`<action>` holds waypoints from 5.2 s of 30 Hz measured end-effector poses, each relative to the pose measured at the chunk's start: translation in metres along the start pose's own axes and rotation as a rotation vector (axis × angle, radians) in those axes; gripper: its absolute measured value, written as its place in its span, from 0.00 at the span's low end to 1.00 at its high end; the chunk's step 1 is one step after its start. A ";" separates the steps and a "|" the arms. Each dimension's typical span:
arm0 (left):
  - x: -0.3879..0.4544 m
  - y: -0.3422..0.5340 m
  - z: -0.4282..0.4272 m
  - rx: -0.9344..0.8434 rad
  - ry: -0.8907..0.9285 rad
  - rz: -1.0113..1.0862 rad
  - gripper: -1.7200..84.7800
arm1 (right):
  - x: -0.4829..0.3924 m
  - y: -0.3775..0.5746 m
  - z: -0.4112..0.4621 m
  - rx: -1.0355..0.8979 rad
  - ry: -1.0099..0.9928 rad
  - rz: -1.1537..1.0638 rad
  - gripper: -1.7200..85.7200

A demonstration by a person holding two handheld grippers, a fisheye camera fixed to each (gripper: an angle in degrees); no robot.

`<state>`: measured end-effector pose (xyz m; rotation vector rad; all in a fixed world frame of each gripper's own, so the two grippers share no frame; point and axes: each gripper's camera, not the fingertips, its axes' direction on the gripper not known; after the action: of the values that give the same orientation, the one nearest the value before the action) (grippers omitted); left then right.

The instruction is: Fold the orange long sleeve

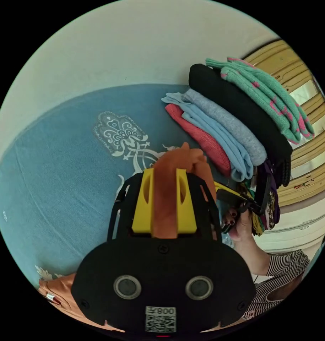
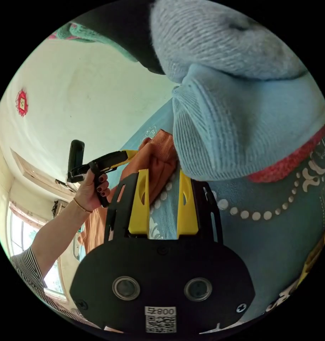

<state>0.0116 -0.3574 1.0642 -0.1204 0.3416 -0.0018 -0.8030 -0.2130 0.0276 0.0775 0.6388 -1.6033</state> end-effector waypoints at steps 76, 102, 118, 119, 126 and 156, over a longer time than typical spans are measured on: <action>-0.263 0.824 -0.274 0.482 -0.258 -0.495 0.08 | -0.252 0.229 0.074 -0.210 0.429 -0.479 0.02; -0.464 1.349 -0.489 1.091 -0.243 -1.105 0.04 | -0.460 0.364 0.337 -0.696 0.145 -0.885 0.02; -0.454 1.355 -0.493 0.957 -0.251 -1.213 0.03 | -0.435 0.381 0.305 -0.550 0.240 -0.986 0.02; -0.452 1.348 -0.497 0.949 -0.263 -1.205 0.03 | -0.432 0.376 0.303 -0.559 0.225 -0.967 0.02; -0.406 1.211 -0.539 0.819 -0.460 -0.922 0.04 | -0.379 0.313 0.263 -0.587 0.056 -0.717 0.02; -0.086 0.446 -0.257 0.264 0.093 -0.007 0.07 | 0.043 0.180 -0.110 0.257 0.142 0.206 0.12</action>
<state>-0.1634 0.0566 0.7995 0.1405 0.4302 -0.0592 -0.6764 -0.2031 -0.1460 0.4371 0.5129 -1.4803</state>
